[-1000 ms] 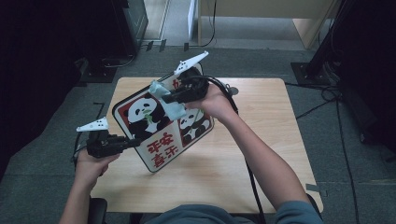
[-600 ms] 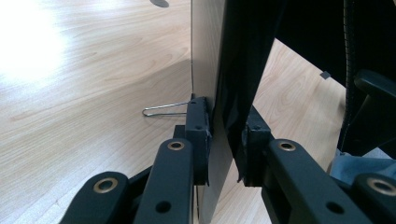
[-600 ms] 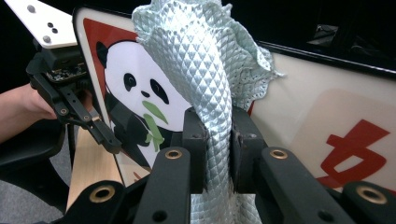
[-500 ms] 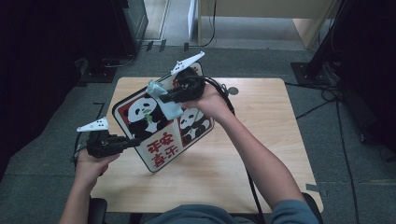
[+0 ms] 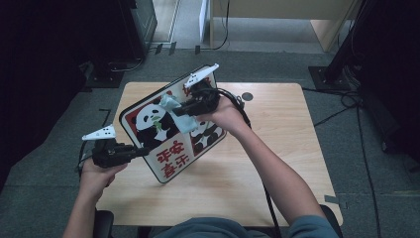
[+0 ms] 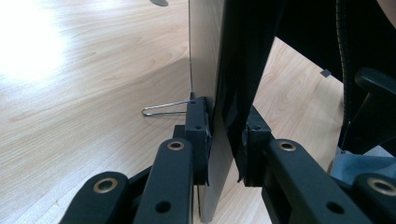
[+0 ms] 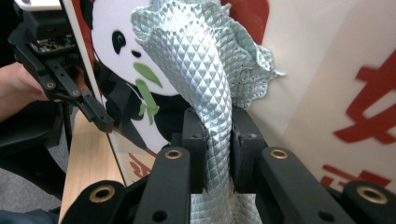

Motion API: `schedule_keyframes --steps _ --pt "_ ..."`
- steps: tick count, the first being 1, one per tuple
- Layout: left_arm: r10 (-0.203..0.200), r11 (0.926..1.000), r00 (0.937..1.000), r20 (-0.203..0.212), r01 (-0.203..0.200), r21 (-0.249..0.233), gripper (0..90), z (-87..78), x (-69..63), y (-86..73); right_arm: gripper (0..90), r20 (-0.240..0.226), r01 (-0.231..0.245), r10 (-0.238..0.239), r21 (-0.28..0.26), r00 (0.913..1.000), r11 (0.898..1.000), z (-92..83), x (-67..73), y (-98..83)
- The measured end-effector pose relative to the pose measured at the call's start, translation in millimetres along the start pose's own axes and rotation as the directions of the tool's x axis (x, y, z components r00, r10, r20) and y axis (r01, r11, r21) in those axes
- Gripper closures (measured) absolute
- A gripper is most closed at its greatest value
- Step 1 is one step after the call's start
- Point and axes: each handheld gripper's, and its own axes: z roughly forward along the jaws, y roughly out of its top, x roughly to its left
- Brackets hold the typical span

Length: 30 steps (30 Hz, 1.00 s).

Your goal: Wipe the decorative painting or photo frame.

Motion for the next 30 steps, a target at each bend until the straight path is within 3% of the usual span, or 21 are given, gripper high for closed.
schedule_keyframes --steps 30 --pt "0.002 1.0000 1.0000 -0.001 -0.002 0.002 78.1 0.1 -0.4 0.2 79.4 -0.059 -0.021 0.024 0.039 0.9980 0.999 26.0 -0.9 -56.3"
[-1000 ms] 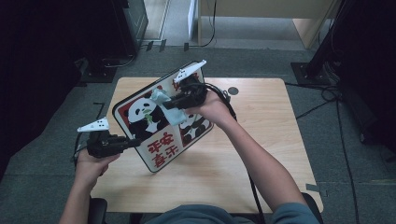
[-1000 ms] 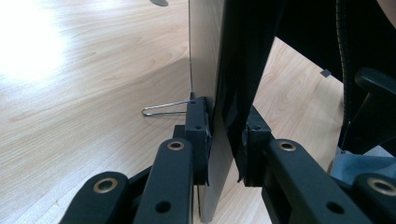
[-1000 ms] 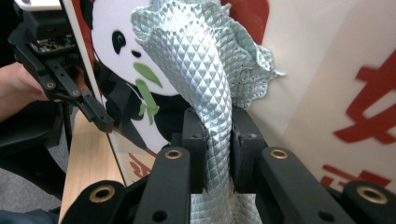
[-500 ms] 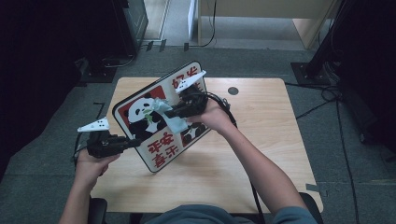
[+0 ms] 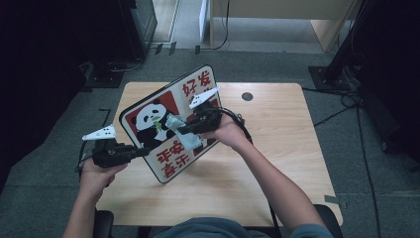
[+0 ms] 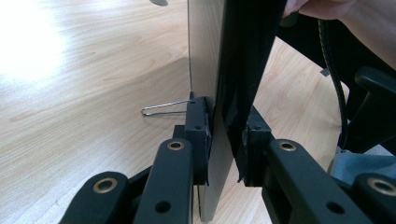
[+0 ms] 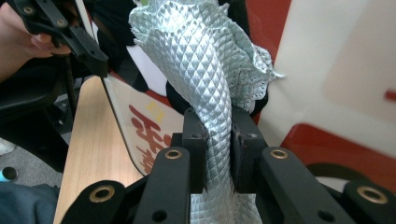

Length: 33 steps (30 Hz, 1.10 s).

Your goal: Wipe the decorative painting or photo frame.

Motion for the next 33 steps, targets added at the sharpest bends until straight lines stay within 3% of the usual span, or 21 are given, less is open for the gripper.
schedule_keyframes --steps 33 --pt "0.001 1.0000 1.0000 0.001 -0.001 0.001 77.9 0.1 -0.6 0.1 79.4 -0.038 -0.063 0.065 0.050 0.9971 0.997 27.6 -4.3 -58.2"
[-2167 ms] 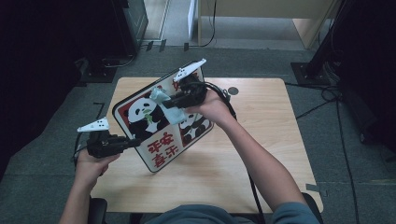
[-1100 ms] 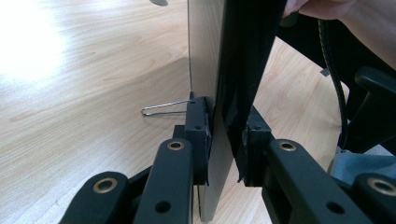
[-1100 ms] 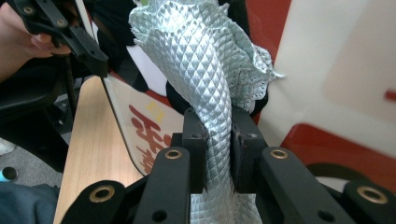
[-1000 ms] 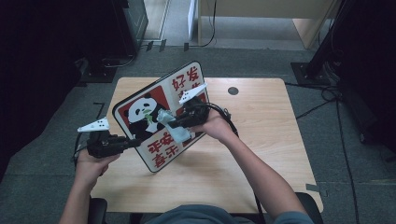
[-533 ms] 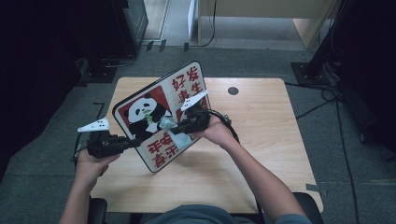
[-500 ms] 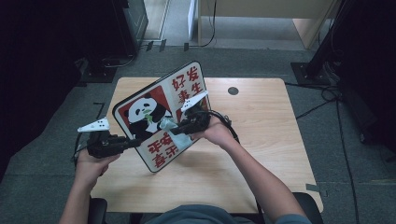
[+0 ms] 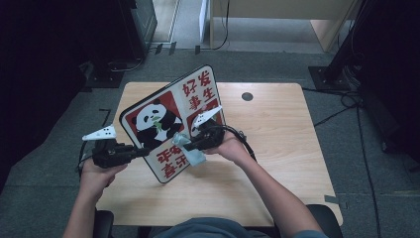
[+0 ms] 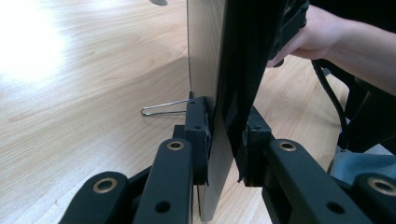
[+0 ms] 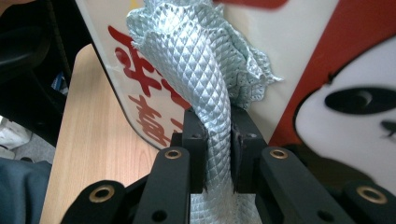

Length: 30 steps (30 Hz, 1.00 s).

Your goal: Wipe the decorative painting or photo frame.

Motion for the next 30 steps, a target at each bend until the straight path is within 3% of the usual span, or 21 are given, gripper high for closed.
schedule_keyframes --steps 30 --pt "0.003 1.0000 1.0000 -0.001 -0.003 -0.002 77.8 0.0 -0.1 0.0 79.4 -0.020 -0.077 0.078 0.062 0.9967 0.995 26.7 -5.8 -43.9"
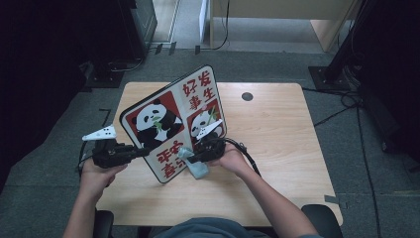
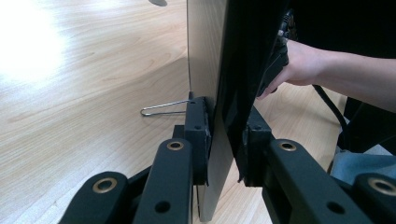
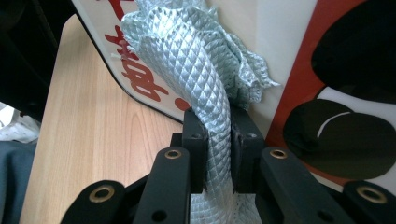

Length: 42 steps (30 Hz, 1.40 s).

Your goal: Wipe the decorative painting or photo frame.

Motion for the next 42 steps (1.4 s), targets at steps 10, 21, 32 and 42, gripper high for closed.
schedule_keyframes --steps 10,21,32,42 --pt "-0.005 1.0000 1.0000 0.000 0.005 -0.001 77.8 0.1 -0.1 0.0 79.9 -0.002 -0.019 0.019 0.013 0.9998 1.000 -8.7 6.8 12.3" --pt "-0.008 1.0000 1.0000 0.002 0.008 -0.002 77.7 0.2 -0.1 0.0 79.9 0.005 0.057 -0.057 -0.038 0.9984 0.998 -36.5 29.0 58.9" --pt "-0.008 1.0000 0.9999 0.006 0.008 -0.002 77.6 0.2 0.4 -0.1 79.9 0.014 0.128 -0.128 -0.100 0.9917 0.987 -68.0 54.0 122.4" --pt "-0.007 1.0000 1.0000 0.005 0.007 -0.002 77.6 0.2 0.3 -0.1 79.8 0.054 0.214 -0.209 -0.121 0.9764 0.969 -83.2 76.8 171.3"
